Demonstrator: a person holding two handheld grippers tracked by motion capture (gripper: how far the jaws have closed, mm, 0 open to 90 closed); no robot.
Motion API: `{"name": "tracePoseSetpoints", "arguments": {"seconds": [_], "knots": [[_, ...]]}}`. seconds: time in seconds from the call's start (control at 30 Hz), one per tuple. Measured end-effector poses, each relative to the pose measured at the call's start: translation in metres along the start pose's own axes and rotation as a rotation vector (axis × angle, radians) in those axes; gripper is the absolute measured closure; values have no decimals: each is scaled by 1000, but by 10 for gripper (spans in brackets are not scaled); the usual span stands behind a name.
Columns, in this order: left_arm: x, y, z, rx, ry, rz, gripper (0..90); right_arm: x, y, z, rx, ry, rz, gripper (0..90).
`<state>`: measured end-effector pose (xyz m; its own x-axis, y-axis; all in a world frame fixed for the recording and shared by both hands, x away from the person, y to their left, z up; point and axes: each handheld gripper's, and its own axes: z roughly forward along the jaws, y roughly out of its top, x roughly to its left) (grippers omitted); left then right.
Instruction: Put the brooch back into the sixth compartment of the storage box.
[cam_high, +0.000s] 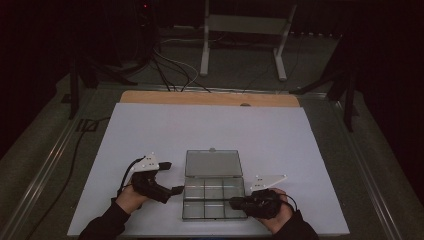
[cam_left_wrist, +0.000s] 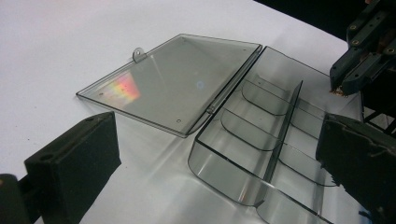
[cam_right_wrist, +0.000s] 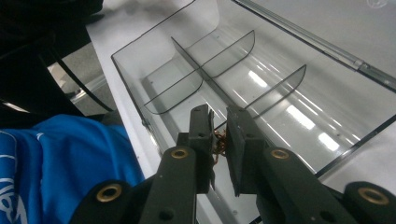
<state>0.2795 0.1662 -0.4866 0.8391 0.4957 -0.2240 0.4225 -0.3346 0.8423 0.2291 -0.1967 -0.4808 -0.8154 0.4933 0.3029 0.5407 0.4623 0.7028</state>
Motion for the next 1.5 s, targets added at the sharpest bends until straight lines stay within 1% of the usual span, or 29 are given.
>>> {"name": "tracePoseSetpoints", "arguments": {"seconds": [0.07, 0.2, 0.3, 0.43, 0.63, 0.77, 0.8, 0.87, 0.93, 1.1, 1.3, 1.33, 1.37, 1.43, 1.5], "knots": [[0, 0, 0, -1, -1, -1, 14, -1, -2, 0, -8, 10, 17, 807], [0, 0, 0, -1, -1, -1, 14, -3, -5, 0, -10, 27, 24, 805], [0, 0, 0, -1, -1, -1, 14, -3, -5, 1, -11, 30, 26, 803], [0, 0, 0, -1, -1, -1, 14, -4, -5, 0, -18, 27, 33, 799], [0, 0, 0, -1, -1, 0, 14, -4, -5, -2, -27, 18, 26, 790], [0, 0, 0, 0, -1, 0, 14, -4, -4, -5, -61, 9, 28, 665], [0, 0, 0, 0, -2, -1, 14, -4, -4, -6, -71, 12, 31, 619], [0, 0, 0, 1, -1, 0, 14, -4, -4, -8, -83, -7, 29, 583], [0, 0, 0, 0, -2, 1, 14, -4, -3, -10, -96, -15, 34, 516], [0, 0, 0, 1, -4, 1, 14, -6, -3, -15, -143, -35, 44, 310], [-1, 1, 0, 0, -7, 0, 14, -10, -3, -19, -177, -37, 64, 158], [-1, 1, 0, -1, -8, -1, 14, -10, -3, -21, -188, -24, 57, 129], [-1, 1, 0, -1, -9, -1, 14, -10, -3, -22, -194, -21, 57, 110], [-2, 1, 0, 0, -13, 0, 14, -11, -3, -25, -210, -4, 52, 23], [-2, 1, 1, 2, -17, 0, 14, -12, -3, -27, -225, -3, 50, 15]]}}
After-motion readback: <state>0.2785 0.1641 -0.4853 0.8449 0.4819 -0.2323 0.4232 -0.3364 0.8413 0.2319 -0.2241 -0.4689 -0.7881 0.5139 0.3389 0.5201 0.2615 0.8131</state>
